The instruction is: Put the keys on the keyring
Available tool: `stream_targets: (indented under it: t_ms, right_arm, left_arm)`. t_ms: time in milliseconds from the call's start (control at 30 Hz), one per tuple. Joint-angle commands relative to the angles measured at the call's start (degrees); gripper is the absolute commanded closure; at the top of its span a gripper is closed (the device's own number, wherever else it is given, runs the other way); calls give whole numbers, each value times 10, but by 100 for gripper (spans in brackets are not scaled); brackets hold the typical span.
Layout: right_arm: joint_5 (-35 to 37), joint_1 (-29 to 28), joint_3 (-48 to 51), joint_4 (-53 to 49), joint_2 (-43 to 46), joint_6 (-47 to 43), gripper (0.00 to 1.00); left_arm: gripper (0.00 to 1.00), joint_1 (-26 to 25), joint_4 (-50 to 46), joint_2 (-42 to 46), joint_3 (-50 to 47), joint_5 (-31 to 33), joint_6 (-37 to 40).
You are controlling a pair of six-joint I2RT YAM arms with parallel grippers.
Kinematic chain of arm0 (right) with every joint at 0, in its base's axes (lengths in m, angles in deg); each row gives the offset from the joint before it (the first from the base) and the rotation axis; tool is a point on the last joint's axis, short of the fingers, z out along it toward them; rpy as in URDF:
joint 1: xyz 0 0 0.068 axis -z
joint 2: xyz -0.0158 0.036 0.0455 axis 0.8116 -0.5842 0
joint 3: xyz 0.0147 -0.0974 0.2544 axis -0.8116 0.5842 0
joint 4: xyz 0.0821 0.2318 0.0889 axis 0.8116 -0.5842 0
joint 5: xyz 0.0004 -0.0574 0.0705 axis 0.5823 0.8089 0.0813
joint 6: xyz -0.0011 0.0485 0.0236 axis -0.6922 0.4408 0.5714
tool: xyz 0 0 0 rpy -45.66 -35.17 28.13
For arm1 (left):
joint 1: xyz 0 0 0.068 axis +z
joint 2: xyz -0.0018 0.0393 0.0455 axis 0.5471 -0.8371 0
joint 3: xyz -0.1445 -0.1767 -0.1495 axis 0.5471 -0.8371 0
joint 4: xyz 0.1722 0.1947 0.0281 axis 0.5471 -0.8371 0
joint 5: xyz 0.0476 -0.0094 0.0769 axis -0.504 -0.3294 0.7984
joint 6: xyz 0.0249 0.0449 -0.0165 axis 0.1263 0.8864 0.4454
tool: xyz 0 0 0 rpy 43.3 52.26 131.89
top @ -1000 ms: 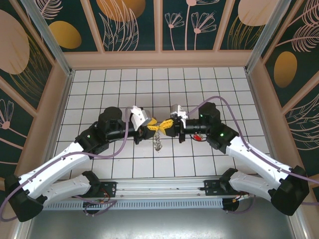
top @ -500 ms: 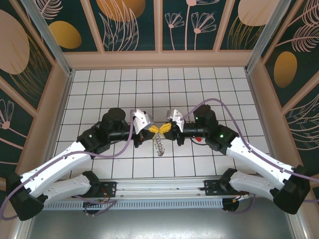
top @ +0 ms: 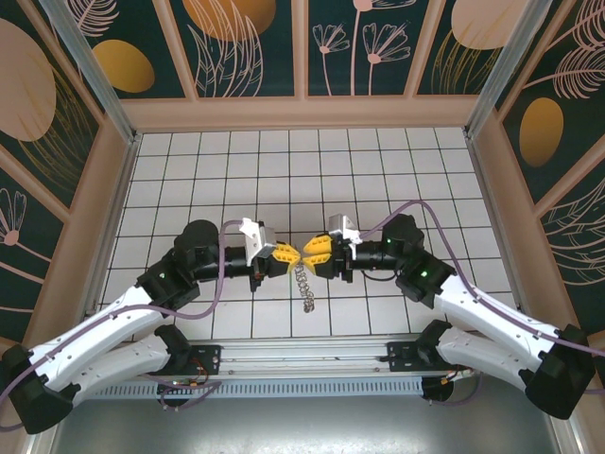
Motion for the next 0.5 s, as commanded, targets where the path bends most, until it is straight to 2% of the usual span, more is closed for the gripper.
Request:
stream_targets:
  t_ms: [0, 267, 367, 467]
  right_arm:
    - [-27, 4, 12, 68, 16, 24, 74]
    - [-46, 4, 23, 101, 20, 36, 79]
    - [-51, 4, 24, 108, 16, 39, 85]
    - [-52, 4, 21, 107, 12, 37, 95]
  left_arm:
    - [100, -4, 82, 13, -10, -29, -24]
    - [100, -4, 86, 0, -10, -34, -23]
    - [100, -4, 84, -1, -7, -35, -21]
    - [100, -4, 77, -4, -3, -32, -18]
